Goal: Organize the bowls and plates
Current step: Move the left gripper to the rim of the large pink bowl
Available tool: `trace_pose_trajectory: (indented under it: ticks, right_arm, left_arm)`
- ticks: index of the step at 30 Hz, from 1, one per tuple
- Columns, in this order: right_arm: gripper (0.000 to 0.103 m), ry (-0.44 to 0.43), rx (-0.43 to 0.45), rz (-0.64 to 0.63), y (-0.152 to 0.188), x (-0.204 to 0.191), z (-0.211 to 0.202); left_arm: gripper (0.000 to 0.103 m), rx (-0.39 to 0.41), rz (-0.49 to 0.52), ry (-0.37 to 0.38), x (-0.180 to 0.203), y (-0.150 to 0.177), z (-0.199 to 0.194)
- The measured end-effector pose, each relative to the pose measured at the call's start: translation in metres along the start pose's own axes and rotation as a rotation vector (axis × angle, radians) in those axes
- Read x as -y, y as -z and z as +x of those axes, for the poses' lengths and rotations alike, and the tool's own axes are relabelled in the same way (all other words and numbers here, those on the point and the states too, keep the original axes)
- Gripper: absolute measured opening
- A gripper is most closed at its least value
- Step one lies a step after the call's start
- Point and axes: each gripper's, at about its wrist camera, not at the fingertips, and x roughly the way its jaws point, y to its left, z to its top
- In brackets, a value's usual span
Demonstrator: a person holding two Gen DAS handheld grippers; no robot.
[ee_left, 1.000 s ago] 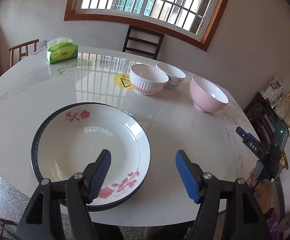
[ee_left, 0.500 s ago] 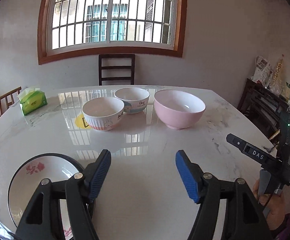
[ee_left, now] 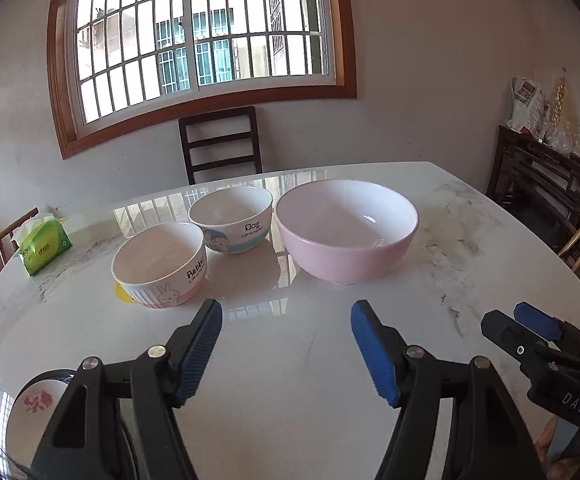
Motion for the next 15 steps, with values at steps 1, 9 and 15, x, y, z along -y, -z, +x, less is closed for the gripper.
trace_pose_trajectory:
  ticks: [1,9,15]
  right_arm:
    - [0.08,0.002,0.002,-0.007,0.0,-0.001,0.0]
    - [0.08,-0.041,-0.062,-0.008,-0.026,0.008,0.01]
    - [0.08,-0.124,-0.135,0.088,-0.082,0.03,0.034]
  left_arm:
    - [0.069,-0.005,-0.005,0.01,0.001,-0.004,0.004]
    - [0.069,-0.054,-0.011,0.054,0.004,-0.041,0.033]
    - [0.069,-0.166,-0.151,0.204,-0.018,-0.07,0.059]
